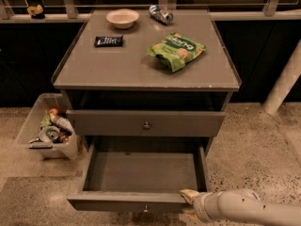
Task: Open middle drawer
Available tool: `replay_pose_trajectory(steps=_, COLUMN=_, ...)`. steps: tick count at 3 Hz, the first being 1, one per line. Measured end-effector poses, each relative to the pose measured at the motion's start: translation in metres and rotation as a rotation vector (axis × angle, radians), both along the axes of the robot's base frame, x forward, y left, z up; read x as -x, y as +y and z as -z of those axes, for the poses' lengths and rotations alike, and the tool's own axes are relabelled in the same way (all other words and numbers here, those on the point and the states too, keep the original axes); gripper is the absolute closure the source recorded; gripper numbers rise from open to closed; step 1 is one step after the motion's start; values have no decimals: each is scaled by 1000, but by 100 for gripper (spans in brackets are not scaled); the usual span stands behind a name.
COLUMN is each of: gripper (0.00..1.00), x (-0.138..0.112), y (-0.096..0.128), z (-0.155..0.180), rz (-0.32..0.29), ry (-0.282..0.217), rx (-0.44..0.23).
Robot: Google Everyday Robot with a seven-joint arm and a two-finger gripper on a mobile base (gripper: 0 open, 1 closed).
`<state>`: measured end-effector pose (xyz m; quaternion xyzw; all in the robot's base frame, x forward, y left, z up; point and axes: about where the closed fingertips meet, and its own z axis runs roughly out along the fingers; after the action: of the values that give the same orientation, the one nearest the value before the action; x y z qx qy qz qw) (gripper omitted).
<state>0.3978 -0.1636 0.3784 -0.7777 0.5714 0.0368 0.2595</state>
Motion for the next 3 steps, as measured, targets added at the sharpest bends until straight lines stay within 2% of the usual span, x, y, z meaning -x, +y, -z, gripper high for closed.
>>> replay_pose_trajectory(steps=1, gripper=82, x=0, y=0, z=0, rz=0, ry=0, rx=0)
replay_pose_trajectory(steps=3, gripper=36, x=0, y=0, z=0, rz=0, ry=0, rx=0)
